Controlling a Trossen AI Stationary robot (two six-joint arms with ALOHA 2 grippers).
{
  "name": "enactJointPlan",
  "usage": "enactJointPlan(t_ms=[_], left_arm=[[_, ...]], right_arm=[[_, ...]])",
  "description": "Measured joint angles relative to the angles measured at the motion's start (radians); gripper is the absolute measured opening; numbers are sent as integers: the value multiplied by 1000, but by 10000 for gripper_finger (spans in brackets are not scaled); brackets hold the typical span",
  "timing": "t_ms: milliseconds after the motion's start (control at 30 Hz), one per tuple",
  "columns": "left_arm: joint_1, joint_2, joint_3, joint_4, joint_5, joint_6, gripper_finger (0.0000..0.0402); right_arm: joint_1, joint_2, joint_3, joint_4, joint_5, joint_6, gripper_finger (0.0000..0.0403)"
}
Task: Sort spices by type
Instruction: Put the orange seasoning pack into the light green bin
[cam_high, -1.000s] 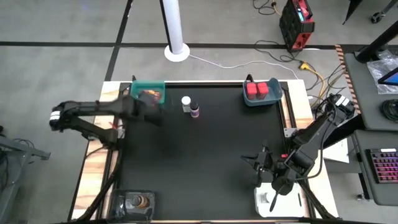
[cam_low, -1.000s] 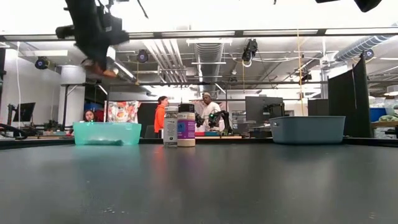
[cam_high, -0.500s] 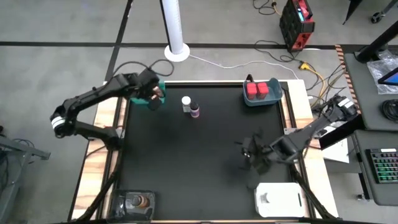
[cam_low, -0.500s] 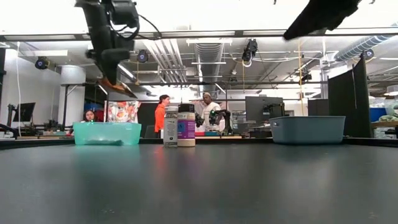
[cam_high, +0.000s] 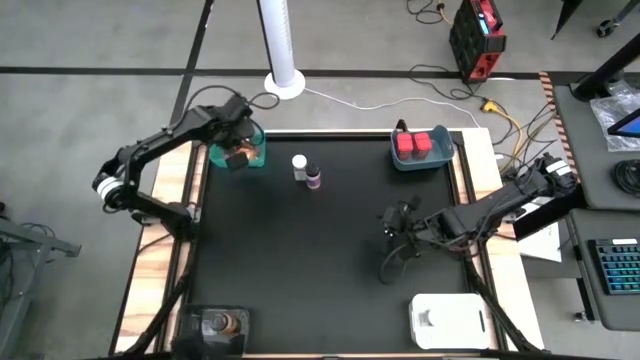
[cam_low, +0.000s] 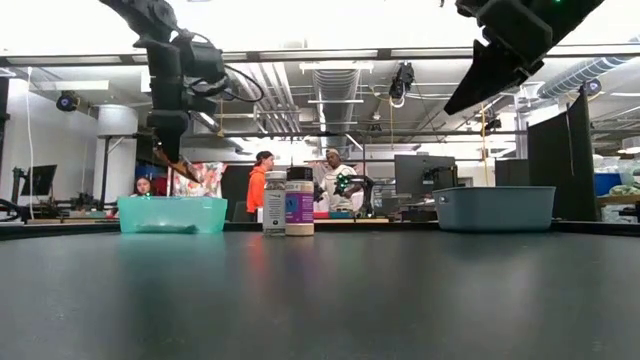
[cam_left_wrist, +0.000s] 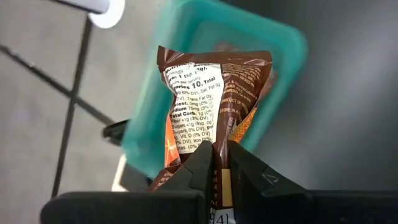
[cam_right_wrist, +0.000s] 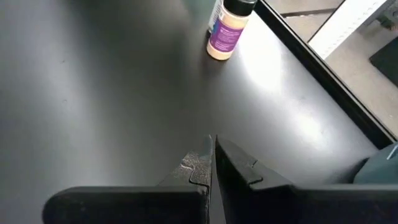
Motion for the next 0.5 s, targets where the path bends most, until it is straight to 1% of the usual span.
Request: enactJointPlan(t_ms=[100, 233, 367, 500], left_arm=[[38, 15, 0, 30, -40, 36, 13], [75, 39, 0, 60, -45, 105, 13], [90, 81, 0, 61, -2, 172, 13], [92, 119, 0, 75, 0, 185, 16]], right_arm=[[0, 0, 0, 17, 1, -8, 12], [0, 0, 0, 20, 1, -8, 12], [1, 0, 0, 20, 2, -8, 12], [1, 0, 0, 20, 2, -7, 12]])
